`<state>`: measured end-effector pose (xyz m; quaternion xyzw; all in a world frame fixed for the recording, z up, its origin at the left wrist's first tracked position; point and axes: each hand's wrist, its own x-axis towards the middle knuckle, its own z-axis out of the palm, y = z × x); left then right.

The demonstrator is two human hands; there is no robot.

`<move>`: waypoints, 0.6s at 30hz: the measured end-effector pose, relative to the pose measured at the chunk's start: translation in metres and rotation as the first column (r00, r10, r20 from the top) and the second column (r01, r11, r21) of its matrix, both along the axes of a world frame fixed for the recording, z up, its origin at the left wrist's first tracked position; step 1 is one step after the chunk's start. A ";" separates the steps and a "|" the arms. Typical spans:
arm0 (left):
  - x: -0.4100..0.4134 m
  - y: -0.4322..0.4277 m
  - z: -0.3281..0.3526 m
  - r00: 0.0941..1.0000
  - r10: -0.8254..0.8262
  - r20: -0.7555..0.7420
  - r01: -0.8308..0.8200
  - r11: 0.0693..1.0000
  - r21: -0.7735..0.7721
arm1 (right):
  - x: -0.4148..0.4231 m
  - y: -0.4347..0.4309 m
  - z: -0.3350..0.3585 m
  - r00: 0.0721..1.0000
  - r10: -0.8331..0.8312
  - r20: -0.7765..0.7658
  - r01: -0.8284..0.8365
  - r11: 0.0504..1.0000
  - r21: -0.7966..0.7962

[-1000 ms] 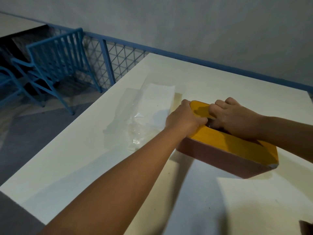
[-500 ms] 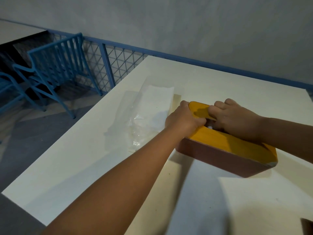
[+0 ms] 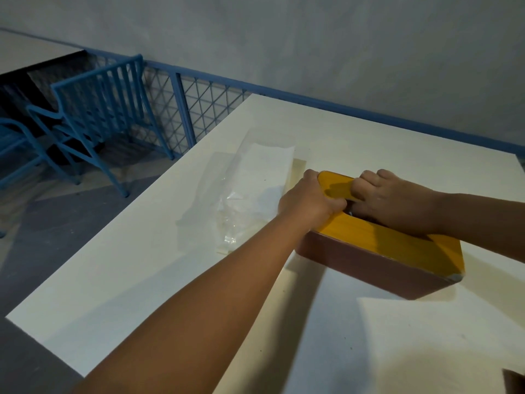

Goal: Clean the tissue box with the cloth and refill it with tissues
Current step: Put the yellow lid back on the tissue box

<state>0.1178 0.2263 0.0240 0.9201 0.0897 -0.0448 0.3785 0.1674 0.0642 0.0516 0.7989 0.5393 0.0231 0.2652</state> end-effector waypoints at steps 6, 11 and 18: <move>0.001 0.001 -0.001 1.000 -0.007 0.000 0.007 1.000 0.005 | 0.005 0.001 -0.009 0.999 0.022 -0.023 -0.020 0.998 0.063; 0.003 0.001 -0.003 1.000 -0.003 0.010 0.004 1.000 -0.008 | 0.007 0.005 -0.010 0.994 0.107 -0.004 -0.106 0.984 0.144; 0.004 0.004 -0.003 0.999 -0.048 0.004 0.047 0.995 0.091 | 0.012 0.009 -0.015 0.997 0.075 -0.031 -0.077 0.993 -0.088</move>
